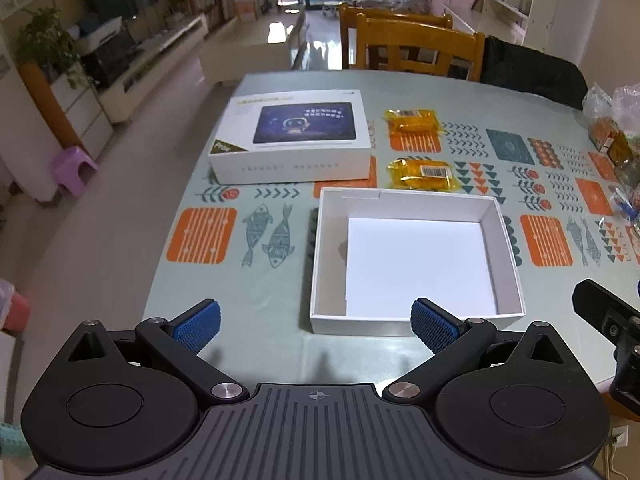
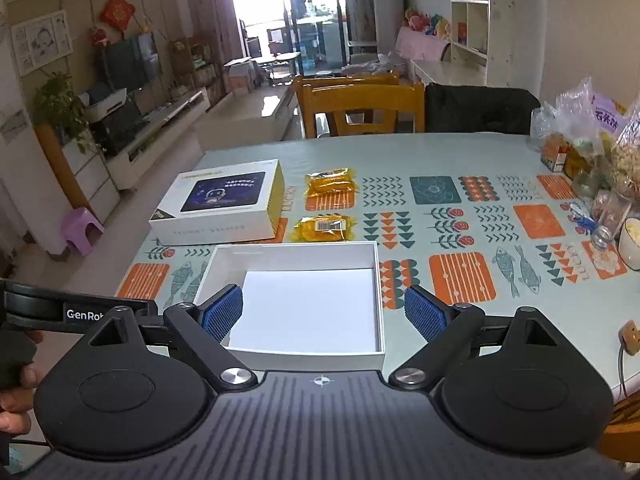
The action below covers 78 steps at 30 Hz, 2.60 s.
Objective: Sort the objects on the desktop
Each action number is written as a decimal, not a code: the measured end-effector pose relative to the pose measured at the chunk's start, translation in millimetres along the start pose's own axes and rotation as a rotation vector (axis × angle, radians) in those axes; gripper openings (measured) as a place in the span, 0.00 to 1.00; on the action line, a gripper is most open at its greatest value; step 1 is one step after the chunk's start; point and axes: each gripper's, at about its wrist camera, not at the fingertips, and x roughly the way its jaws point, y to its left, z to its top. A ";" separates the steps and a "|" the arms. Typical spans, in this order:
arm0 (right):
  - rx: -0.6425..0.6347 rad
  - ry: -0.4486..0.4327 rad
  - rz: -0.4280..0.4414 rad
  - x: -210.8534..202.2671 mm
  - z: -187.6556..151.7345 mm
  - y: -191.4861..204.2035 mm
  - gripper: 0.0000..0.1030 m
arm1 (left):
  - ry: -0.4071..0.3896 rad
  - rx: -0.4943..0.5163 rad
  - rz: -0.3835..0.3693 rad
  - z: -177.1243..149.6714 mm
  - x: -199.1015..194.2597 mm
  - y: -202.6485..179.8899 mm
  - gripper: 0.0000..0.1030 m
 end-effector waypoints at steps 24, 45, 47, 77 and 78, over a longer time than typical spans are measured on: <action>0.101 0.065 0.058 2.2 -1.5 -12.1 1.00 | 0.005 -0.006 0.009 0.1 -6.1 -3.2 1.00; 0.140 0.118 0.085 17.4 -2.1 -23.8 1.00 | 0.031 -0.010 0.019 2.1 -1.2 -12.4 1.00; 0.139 0.118 0.080 17.7 -2.6 -23.6 1.00 | 0.040 -0.015 0.003 2.9 0.7 -13.1 1.00; 0.101 0.117 0.127 61.8 37.0 -58.6 1.00 | 0.064 -0.054 0.030 39.1 29.0 -52.0 1.00; 0.101 0.123 0.126 65.0 39.3 -60.3 1.00 | 0.065 -0.057 0.032 39.8 30.0 -53.3 1.00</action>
